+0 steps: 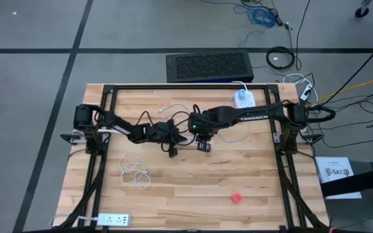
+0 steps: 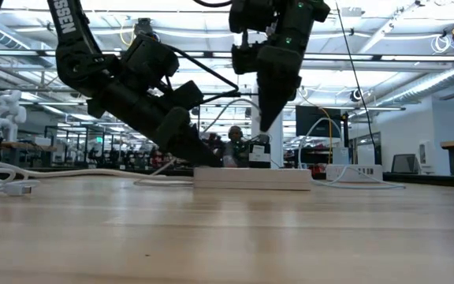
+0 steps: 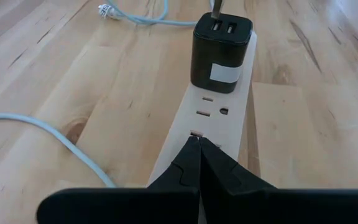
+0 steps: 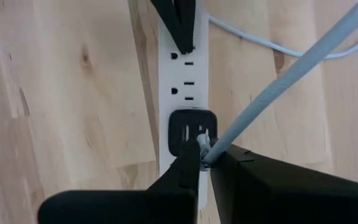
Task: Insert USB
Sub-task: Insert the white charger cable into the black charger adapter
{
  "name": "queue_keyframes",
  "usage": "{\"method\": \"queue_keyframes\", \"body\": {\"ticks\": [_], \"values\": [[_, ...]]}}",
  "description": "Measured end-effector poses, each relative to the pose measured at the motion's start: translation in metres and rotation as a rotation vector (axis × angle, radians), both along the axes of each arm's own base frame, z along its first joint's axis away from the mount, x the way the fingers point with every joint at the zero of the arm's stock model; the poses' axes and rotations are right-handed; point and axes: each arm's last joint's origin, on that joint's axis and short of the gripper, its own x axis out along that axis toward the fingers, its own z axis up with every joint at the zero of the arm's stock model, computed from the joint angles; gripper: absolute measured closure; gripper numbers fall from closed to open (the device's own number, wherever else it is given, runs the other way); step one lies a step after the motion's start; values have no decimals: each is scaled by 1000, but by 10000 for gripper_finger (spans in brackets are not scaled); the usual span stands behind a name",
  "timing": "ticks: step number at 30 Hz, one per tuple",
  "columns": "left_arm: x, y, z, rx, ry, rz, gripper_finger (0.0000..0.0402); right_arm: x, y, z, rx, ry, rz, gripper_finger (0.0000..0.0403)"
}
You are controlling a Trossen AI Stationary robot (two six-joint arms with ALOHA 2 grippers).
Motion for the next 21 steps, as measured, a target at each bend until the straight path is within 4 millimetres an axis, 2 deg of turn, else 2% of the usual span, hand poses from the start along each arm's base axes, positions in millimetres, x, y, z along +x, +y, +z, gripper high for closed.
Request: {"method": "queue_keyframes", "body": {"ticks": [6,13,21], "values": [[0,0,0,-1,-1,1,401,2,0,0,-1,-19,23,401],[0,0,0,-2,-1,-1,401,10,0,-16,27,13,63,401],[0,0,0,-2,0,-1,401,3,-3,-9,42,24,47,401]]}}
